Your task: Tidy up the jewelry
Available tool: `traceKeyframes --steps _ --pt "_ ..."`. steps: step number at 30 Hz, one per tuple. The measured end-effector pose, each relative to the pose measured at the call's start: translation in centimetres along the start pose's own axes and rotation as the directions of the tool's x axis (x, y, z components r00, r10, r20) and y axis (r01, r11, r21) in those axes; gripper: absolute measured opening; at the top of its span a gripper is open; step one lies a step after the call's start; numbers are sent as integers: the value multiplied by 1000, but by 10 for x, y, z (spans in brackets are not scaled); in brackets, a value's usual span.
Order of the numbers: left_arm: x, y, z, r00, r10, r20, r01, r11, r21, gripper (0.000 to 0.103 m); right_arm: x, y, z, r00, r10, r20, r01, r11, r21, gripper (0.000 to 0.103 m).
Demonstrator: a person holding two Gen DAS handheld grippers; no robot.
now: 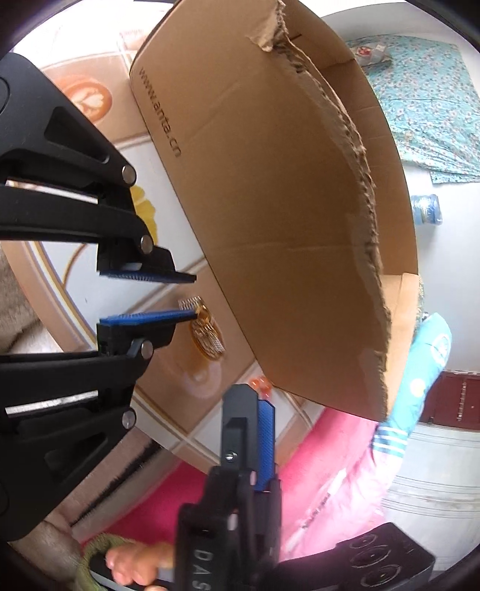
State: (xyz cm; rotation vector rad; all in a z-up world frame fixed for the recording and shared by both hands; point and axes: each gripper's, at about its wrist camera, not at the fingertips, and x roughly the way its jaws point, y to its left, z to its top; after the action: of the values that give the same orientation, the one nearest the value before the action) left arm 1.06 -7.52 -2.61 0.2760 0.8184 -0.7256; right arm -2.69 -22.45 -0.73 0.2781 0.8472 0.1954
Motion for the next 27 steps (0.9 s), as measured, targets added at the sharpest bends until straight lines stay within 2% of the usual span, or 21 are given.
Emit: traceKeyframes --steps 7,11,18,22,24,27 --pt "8 -10 -2 999 38 -9 -38 999 35 15 -9 0 -5 1000 -10 18 10 1000 8 30" --pt "10 -9 -1 997 76 -1 -76 996 41 0 -14 1 -7 999 -10 33 9 1000 13 30" --pt "6 -4 -5 996 94 8 -94 995 38 0 -20 3 -10 999 -12 46 12 1000 15 30" --pt "0 7 -10 994 108 6 -108 994 3 0 -16 4 -10 999 -14 32 13 1000 12 30" --pt "-3 12 -12 995 99 3 -99 995 -14 0 -13 6 -9 1000 -11 23 11 1000 6 30" --pt "-8 16 -12 999 38 20 -37 998 -48 0 -8 9 -7 1000 -6 15 6 1000 -3 30"
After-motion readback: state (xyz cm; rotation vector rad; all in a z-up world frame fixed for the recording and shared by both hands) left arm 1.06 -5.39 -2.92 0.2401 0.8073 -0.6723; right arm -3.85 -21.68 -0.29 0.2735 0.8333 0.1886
